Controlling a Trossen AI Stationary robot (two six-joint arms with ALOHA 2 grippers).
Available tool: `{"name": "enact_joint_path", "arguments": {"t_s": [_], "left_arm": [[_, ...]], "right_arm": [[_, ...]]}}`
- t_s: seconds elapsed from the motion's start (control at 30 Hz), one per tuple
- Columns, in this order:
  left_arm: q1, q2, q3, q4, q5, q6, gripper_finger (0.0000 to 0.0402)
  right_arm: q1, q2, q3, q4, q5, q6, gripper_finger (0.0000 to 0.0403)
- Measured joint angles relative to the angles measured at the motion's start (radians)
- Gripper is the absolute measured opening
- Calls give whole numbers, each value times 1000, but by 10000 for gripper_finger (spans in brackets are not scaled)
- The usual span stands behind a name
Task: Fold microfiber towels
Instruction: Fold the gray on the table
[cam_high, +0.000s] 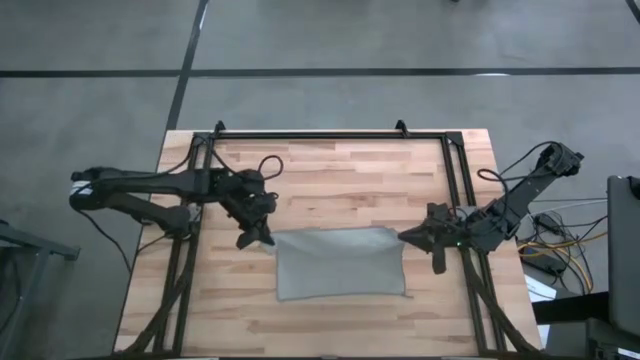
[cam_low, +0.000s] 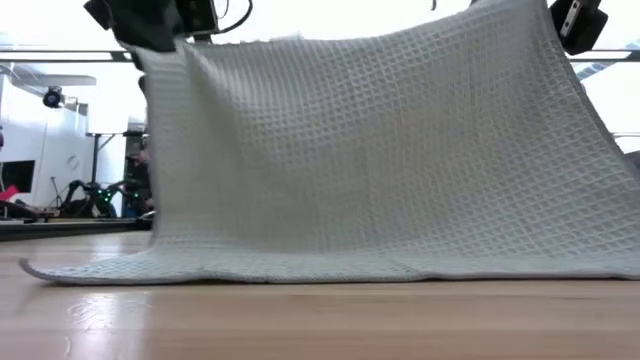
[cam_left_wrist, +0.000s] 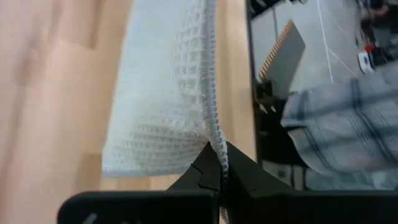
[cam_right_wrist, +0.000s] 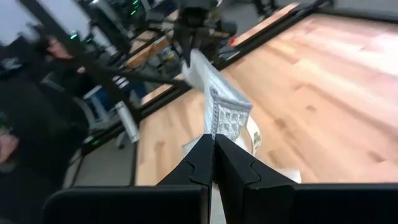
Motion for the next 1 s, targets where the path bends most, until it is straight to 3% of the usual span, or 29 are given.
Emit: {"name": "enact_joint_path", "arguments": {"t_s": [0.13,0.6,1.0], "left_arm": [[38,0,-31,46,-64,1,3],[76,0,-53,56,-126,70,2],[86,19,-55,76,-271,155,1]], "right_arm": [[-1,24,-1,-17,64,8,8],[-122,227,-2,-59,65,50,8],[-235,185,-2,-64,110,-50,8]]}}
